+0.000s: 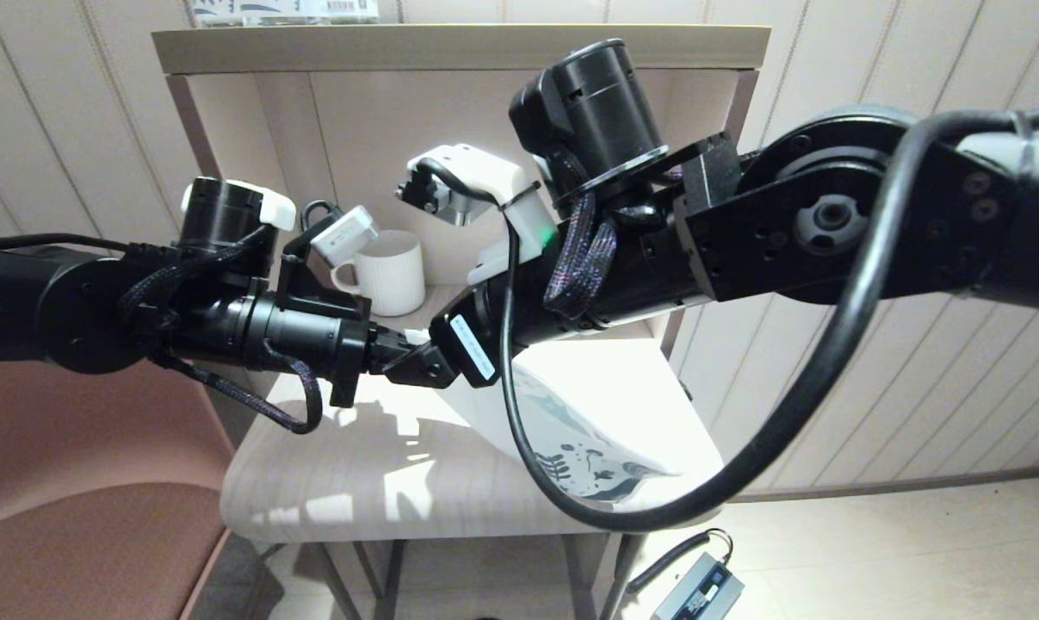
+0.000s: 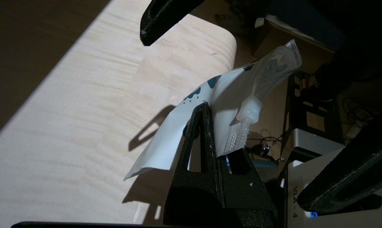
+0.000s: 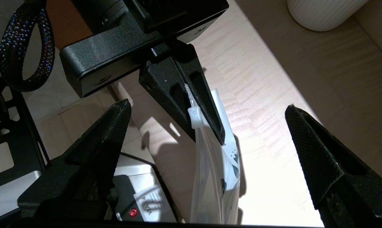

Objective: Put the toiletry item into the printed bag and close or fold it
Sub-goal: Hand it to the other hand

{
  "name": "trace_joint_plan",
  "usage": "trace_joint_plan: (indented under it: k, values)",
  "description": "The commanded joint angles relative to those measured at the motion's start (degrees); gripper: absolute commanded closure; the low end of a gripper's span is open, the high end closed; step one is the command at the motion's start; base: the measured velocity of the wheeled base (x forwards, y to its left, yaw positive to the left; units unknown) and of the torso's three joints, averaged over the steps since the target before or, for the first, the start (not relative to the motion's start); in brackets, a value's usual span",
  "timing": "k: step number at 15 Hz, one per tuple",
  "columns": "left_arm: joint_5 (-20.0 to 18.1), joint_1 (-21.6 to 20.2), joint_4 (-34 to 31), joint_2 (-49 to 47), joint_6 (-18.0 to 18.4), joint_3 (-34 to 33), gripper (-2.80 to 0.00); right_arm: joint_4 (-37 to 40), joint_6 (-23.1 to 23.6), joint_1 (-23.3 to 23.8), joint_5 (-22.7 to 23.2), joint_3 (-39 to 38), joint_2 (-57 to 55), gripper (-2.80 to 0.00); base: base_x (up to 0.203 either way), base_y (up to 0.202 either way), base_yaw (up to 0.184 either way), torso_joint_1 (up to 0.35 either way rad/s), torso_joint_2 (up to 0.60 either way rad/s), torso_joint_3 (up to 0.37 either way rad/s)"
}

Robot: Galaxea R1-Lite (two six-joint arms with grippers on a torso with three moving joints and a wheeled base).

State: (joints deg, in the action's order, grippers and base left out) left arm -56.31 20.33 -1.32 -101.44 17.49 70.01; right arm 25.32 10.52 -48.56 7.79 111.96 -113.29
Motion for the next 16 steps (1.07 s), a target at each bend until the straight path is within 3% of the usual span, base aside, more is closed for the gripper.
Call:
trace_joint_plan:
  k: [1,2,3,16]
  values:
    - [-0.37,-0.02,0.00,0.01,0.08,-0.05,0.00,0.08,0.11,0.04,0.21,0.01,-0.14,-2.80,0.000,0.000,0.000,0.000,0.00,0.000]
    - [-0.29,0.13,0.00,0.01,0.08,-0.05,0.00,-0.08,0.11,-0.05,0.21,0.01,-0.35,-2.80,0.000,0.000,0.000,0.000,0.00,0.000]
    - [-0.29,0.22,0.00,-0.07,0.08,-0.05,0.00,-0.37,0.11,-0.05,0.12,0.02,-0.45,0.00,0.000,0.000,0.000,0.000,0.00,0.000]
    - [-0.38,0.32,0.00,0.01,0.08,-0.14,0.00,-0.97,0.11,0.13,-0.06,0.01,-1.15,0.00,0.000,0.000,0.000,0.000,0.00,0.000]
